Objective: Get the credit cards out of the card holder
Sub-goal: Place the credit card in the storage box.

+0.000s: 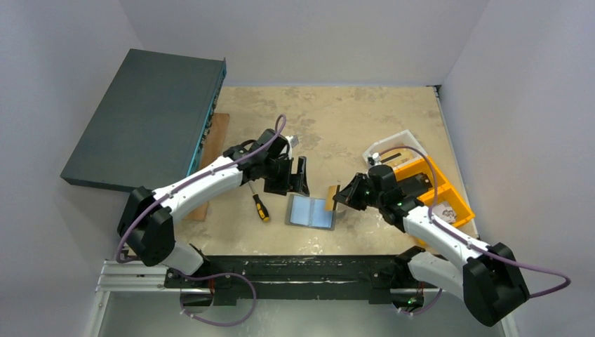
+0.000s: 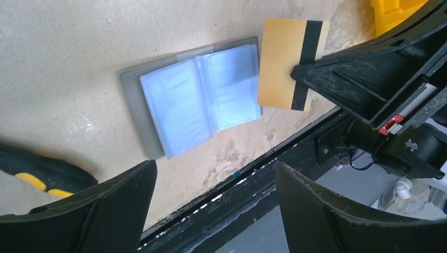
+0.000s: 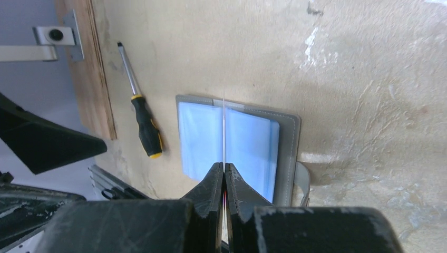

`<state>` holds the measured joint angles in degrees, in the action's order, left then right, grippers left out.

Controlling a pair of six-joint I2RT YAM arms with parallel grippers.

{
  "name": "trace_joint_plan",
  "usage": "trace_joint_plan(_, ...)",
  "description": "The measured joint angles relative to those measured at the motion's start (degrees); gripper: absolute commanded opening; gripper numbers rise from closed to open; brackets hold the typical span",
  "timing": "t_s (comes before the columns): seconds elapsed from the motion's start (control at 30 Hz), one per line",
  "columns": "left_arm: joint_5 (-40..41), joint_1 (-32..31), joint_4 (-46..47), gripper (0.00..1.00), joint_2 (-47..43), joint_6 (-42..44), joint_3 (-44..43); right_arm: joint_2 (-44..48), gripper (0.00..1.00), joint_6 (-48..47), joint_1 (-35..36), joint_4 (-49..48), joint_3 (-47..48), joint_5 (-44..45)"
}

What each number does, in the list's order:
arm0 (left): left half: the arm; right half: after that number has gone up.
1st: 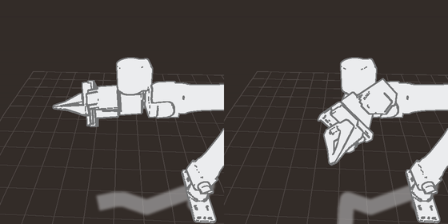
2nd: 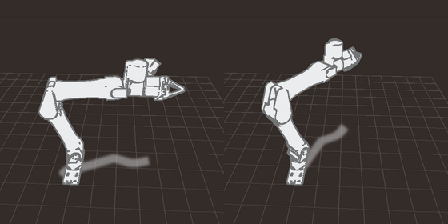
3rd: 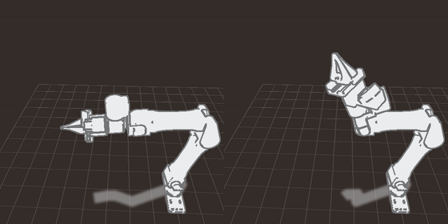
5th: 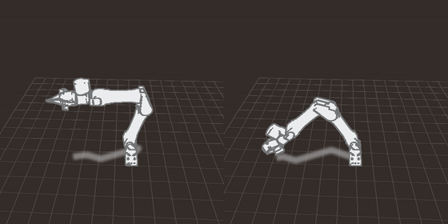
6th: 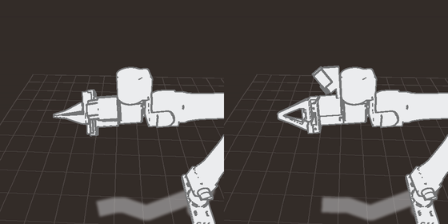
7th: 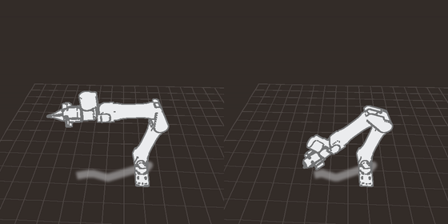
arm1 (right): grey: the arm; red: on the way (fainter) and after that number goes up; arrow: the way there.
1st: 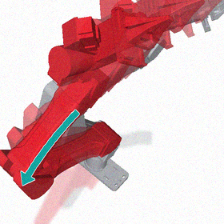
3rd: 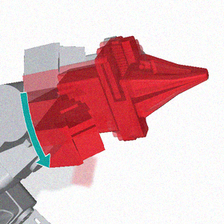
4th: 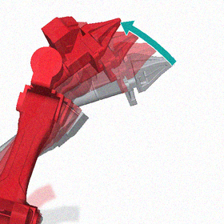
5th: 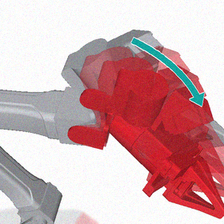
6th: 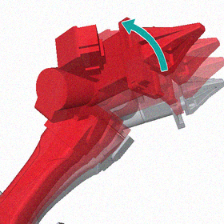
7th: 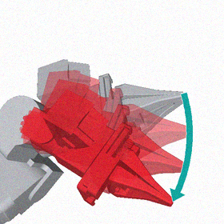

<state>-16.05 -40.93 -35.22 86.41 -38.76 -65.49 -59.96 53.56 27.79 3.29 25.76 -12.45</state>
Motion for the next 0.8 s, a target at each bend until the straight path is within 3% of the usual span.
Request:
trace_joint_plan(0.33, 0.3, 0.6, -8.0, 0.84, -5.1, 4.7, -2.3, 3.8, 0.0, 1.5, -2.3, 11.3, 10.2, 10.2)
trace_joint_plan(0.57, -0.7, 1.4, -11.0, 0.84, -6.5, 7.2, -2.4, -1.2, 0.0, 0.0, -13.3, 14.7, 20.8, 16.1)
trace_joint_plan(0.8, -1.1, 2.0, -12.5, 0.84, -6.6, 9.5, -2.8, -8.0, 0.0, -1.4, -24.3, 14.5, 22.9, 16.8)
